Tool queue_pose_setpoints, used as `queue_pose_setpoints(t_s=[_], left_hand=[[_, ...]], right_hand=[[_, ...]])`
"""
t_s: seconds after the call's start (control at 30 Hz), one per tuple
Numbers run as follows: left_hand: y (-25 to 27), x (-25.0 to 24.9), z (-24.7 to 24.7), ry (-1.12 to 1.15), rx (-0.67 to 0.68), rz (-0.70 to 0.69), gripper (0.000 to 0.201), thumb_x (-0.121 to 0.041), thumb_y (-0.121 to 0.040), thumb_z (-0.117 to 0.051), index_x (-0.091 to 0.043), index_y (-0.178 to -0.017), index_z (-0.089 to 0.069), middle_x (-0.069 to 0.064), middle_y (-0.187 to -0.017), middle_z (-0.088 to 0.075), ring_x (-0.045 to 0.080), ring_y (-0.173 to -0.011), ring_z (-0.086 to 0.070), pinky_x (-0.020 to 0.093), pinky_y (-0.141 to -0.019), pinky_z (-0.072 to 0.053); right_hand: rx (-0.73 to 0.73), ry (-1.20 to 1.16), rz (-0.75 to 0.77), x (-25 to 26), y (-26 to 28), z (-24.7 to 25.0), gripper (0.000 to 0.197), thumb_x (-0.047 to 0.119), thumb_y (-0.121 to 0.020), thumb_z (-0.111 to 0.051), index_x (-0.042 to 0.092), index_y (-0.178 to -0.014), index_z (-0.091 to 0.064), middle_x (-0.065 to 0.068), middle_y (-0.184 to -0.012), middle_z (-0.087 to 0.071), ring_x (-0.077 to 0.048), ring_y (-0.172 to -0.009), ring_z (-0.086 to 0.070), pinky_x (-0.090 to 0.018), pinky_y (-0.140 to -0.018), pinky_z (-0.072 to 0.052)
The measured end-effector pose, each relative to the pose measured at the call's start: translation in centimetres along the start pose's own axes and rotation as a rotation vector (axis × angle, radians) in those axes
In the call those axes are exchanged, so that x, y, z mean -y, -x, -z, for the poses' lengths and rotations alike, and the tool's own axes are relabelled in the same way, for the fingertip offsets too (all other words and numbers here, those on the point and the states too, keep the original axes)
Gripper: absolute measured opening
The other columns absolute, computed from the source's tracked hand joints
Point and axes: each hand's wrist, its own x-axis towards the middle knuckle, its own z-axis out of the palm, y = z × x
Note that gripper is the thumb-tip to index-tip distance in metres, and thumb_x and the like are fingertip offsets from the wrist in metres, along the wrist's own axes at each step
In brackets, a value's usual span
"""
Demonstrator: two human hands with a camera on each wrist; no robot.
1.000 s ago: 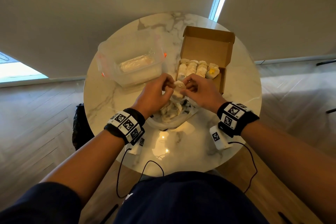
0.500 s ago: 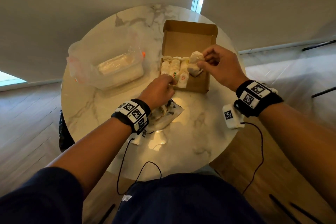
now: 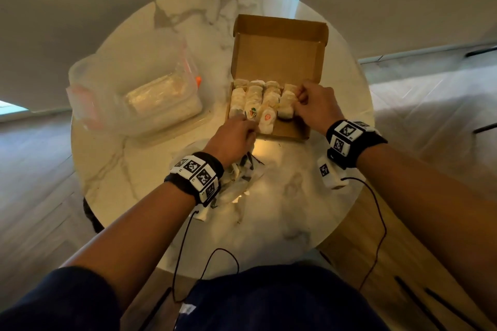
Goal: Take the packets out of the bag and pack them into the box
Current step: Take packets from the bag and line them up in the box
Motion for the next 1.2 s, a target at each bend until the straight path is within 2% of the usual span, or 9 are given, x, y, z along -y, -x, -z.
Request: queue_pose_setpoints(t_s=[0.2, 0.3, 0.57, 0.73, 0.87, 0.93, 1.0, 1.13, 1.2], left_hand=[[0.1, 0.2, 0.0, 0.006, 0.001, -0.008, 0.024, -0.020, -0.098, -0.053, -0.017, -0.112, -0.072, 0.005, -0.104, -0.061, 0.021, -0.093, -0.058, 0.040, -0.082, -0.051], [0.1, 0.1, 0.0, 0.005, 0.011, -0.010, 0.024, -0.019, -0.097, -0.054, -0.015, -0.113, -0.072, 0.006, -0.105, -0.062, 0.022, -0.094, -0.058, 0.041, -0.083, -0.051], [0.2, 0.0, 0.3, 0.016, 0.032, -0.035, 0.024, -0.016, -0.096, -0.056, -0.013, -0.115, -0.072, 0.009, -0.107, -0.063, 0.025, -0.098, -0.059, 0.041, -0.084, -0.051], [0.3, 0.0, 0.1, 0.010, 0.038, -0.033, 0.025, -0.017, -0.097, -0.055, -0.014, -0.117, -0.071, 0.007, -0.109, -0.061, 0.022, -0.099, -0.058, 0.037, -0.085, -0.050], [0.3, 0.0, 0.2, -0.005, 0.048, -0.062, 0.026, -0.017, -0.095, -0.059, -0.014, -0.118, -0.070, 0.007, -0.108, -0.061, 0.022, -0.100, -0.057, 0.028, -0.084, -0.046], [0.3, 0.0, 0.2, -0.012, 0.053, -0.077, 0.026, -0.016, -0.095, -0.059, -0.013, -0.118, -0.071, 0.009, -0.107, -0.062, 0.023, -0.100, -0.057, 0.032, -0.085, -0.048], [0.3, 0.0, 0.3, -0.010, 0.052, -0.081, 0.026, -0.016, -0.095, -0.059, -0.012, -0.117, -0.071, 0.009, -0.107, -0.062, 0.024, -0.100, -0.058, 0.035, -0.086, -0.049], [0.4, 0.0, 0.4, -0.004, 0.054, -0.081, 0.026, -0.016, -0.095, -0.059, -0.014, -0.118, -0.071, 0.009, -0.110, -0.062, 0.023, -0.100, -0.058, 0.032, -0.085, -0.048], [0.4, 0.0, 0.4, -0.002, 0.055, -0.081, 0.027, -0.015, -0.095, -0.059, -0.014, -0.118, -0.071, 0.009, -0.110, -0.062, 0.023, -0.100, -0.058, 0.033, -0.085, -0.049]], right_hand=[[-0.081, -0.023, -0.037, 0.1, 0.4, -1.2, 0.015, 0.014, -0.087, -0.064, 0.012, -0.086, -0.049, -0.005, -0.077, -0.060, -0.021, -0.066, -0.056, -0.033, -0.059, -0.047], [-0.059, 0.017, -0.039, 0.0, 1.0, -1.8, 0.009, 0.016, -0.086, -0.064, 0.013, -0.083, -0.056, -0.004, -0.080, -0.062, -0.022, -0.072, -0.058, -0.040, -0.067, -0.054], [-0.070, -0.005, -0.025, 0.4, 1.2, -2.8, 0.005, 0.014, -0.090, -0.063, 0.014, -0.094, -0.065, -0.008, -0.097, -0.068, -0.025, -0.087, -0.065, -0.046, -0.080, -0.057], [-0.090, -0.053, -0.015, 1.0, 2.4, -2.1, 0.008, 0.010, -0.090, -0.057, 0.014, -0.097, -0.054, -0.004, -0.089, -0.064, -0.021, -0.079, -0.062, -0.044, -0.073, -0.056], [-0.041, -0.112, -0.150, 1.1, 3.8, -2.2, 0.026, 0.016, -0.089, -0.062, 0.014, -0.110, -0.048, -0.007, -0.102, -0.065, -0.025, -0.091, -0.063, -0.040, -0.079, -0.053], [0.006, -0.111, -0.195, 1.2, 4.2, -2.5, 0.032, 0.016, -0.089, -0.063, 0.012, -0.116, -0.046, -0.006, -0.102, -0.063, -0.024, -0.089, -0.060, -0.033, -0.074, -0.045], [0.010, -0.121, -0.204, 1.4, 4.1, -2.8, 0.032, 0.015, -0.090, -0.060, 0.012, -0.117, -0.044, -0.007, -0.100, -0.061, -0.025, -0.088, -0.059, -0.030, -0.073, -0.040], [-0.031, -0.127, -0.214, 1.8, 3.0, -3.4, 0.034, 0.011, -0.092, -0.054, 0.010, -0.123, -0.042, -0.015, -0.108, -0.064, -0.033, -0.092, -0.061, -0.032, -0.075, -0.042], [-0.034, -0.146, -0.207, 2.1, 2.7, -3.6, 0.036, 0.009, -0.094, -0.051, 0.009, -0.129, -0.041, -0.015, -0.114, -0.063, -0.028, -0.093, -0.059, -0.030, -0.079, -0.042]])
